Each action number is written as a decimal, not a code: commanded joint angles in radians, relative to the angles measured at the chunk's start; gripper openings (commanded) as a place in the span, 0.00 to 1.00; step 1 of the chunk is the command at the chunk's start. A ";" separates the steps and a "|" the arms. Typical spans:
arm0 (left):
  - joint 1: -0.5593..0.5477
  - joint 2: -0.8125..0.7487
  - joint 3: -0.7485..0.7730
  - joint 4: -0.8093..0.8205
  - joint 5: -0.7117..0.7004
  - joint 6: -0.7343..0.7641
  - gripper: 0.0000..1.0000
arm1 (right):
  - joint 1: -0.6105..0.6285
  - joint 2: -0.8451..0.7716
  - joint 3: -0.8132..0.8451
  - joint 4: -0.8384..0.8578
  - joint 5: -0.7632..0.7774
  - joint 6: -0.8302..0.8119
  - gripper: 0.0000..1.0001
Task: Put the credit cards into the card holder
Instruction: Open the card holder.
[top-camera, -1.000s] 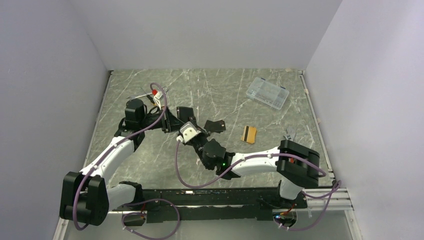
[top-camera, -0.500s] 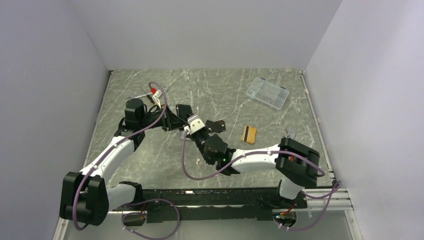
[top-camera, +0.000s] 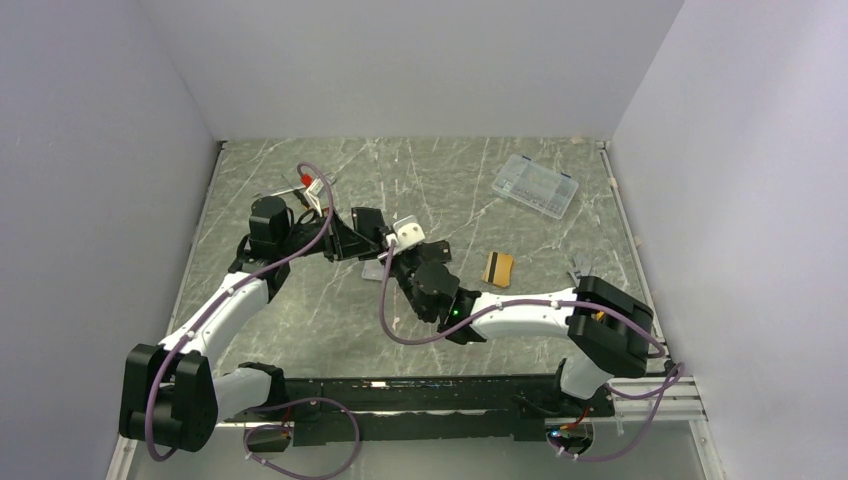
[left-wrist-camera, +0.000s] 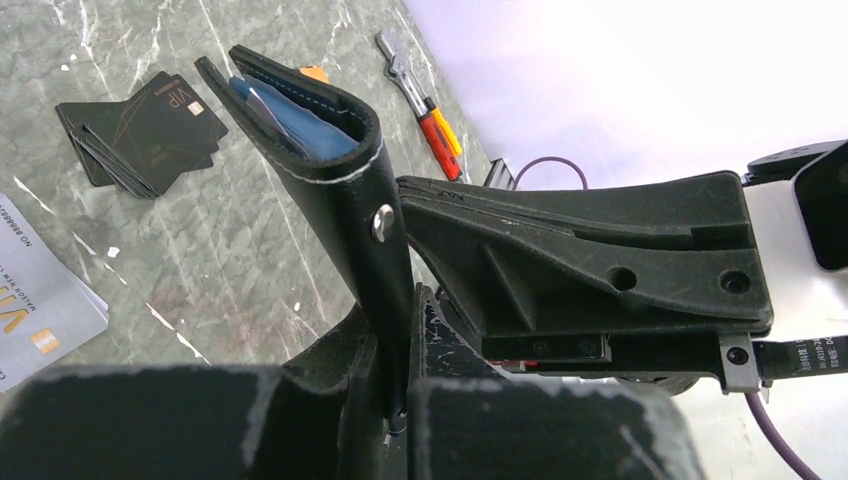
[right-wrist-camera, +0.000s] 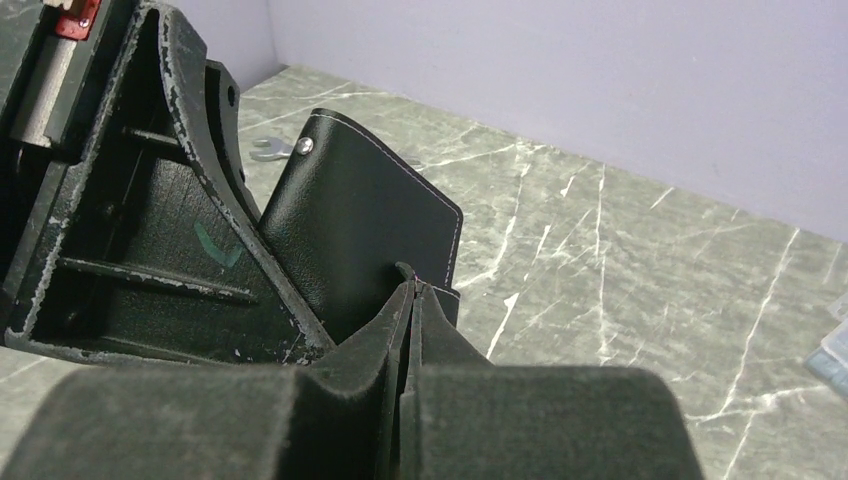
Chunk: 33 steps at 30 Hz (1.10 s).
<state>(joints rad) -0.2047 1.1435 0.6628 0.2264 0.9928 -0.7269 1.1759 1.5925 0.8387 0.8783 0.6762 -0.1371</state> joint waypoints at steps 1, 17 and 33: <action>-0.048 -0.039 0.008 -0.013 0.240 -0.025 0.00 | -0.063 -0.037 0.042 0.008 0.114 0.090 0.00; -0.047 -0.057 0.009 -0.025 0.237 -0.027 0.00 | -0.076 -0.046 0.094 0.027 0.188 0.075 0.00; -0.123 0.103 0.011 -0.222 -0.072 0.132 0.00 | -0.064 -0.456 0.016 -0.830 0.212 0.563 0.43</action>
<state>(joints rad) -0.2680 1.1664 0.6586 0.0280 1.0164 -0.6460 1.1149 1.1805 0.8711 0.3573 0.8673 0.2203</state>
